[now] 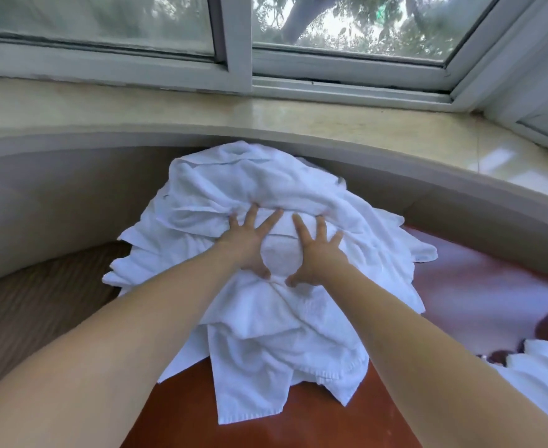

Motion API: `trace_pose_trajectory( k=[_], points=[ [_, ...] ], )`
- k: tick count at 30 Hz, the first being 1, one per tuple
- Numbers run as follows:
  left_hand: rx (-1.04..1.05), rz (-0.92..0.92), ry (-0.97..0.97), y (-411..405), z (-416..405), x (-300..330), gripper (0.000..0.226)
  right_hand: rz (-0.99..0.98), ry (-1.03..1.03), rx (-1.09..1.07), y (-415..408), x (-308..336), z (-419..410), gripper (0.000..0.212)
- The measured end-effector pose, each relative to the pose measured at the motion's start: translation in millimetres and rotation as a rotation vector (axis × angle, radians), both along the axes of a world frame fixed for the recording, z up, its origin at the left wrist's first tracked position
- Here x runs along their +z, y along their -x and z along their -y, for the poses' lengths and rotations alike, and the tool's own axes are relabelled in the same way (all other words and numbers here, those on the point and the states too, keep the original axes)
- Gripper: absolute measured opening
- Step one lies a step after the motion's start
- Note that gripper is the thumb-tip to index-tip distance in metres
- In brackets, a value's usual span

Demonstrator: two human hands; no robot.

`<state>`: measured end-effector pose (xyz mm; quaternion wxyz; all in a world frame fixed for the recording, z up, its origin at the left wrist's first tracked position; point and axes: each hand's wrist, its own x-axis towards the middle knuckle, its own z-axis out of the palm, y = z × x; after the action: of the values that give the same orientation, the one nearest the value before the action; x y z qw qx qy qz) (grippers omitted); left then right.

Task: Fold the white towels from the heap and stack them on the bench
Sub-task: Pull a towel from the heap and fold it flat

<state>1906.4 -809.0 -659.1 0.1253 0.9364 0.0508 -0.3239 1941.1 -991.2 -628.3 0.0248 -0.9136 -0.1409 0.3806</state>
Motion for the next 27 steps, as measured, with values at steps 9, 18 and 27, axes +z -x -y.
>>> trace_pose_trajectory(
  k=[9, 18, 27],
  points=[
    [0.026, 0.094, 0.005, 1.2, 3.6, -14.9, 0.119, 0.225, -0.076, -0.078, 12.7, -19.3, -5.7, 0.095],
    [0.098, 0.345, 0.048, 36.6, 18.1, 7.5, 0.063, 0.401, -0.206, -0.065, 41.4, -2.9, 2.5, 0.055],
    [0.142, 0.379, 0.124, 71.1, 41.7, 67.9, 0.061, 0.418, -0.287, -0.029, 67.1, 56.4, 31.4, 0.054]
  ],
)
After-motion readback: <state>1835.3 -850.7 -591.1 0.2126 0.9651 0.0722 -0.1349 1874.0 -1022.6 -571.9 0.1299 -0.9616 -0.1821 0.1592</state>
